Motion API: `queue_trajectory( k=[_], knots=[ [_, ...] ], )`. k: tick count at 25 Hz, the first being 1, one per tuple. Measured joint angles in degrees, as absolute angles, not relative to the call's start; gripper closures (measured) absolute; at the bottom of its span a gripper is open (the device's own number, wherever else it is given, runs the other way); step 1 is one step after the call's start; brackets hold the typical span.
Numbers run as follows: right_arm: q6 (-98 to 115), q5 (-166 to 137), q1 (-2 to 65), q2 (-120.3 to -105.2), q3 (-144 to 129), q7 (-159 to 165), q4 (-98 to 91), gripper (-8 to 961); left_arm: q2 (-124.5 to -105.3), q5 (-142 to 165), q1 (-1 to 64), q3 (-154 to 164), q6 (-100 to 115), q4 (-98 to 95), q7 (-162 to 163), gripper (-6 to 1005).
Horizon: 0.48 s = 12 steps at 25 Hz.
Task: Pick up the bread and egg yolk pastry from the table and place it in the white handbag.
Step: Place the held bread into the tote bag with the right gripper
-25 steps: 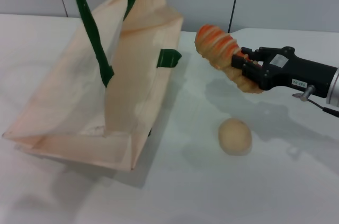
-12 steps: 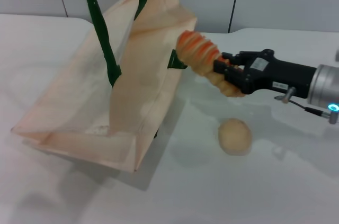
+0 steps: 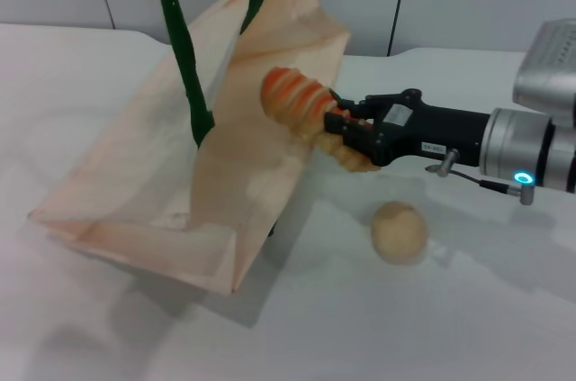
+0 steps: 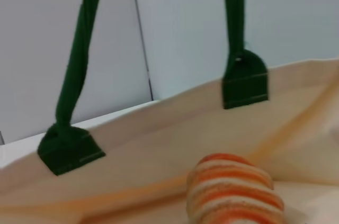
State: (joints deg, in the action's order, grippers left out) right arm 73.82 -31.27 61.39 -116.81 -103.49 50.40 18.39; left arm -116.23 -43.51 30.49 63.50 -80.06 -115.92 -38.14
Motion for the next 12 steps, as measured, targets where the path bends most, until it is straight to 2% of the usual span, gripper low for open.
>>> queue_trajectory(
  k=[12],
  knots=[
    [67.0, -35.9, 58.5, -116.67, -104.0, 54.9, 4.6, 732, -116.35, -45.0, 31.1, 64.7, -79.3, -115.9, -38.1, 883]
  ],
)
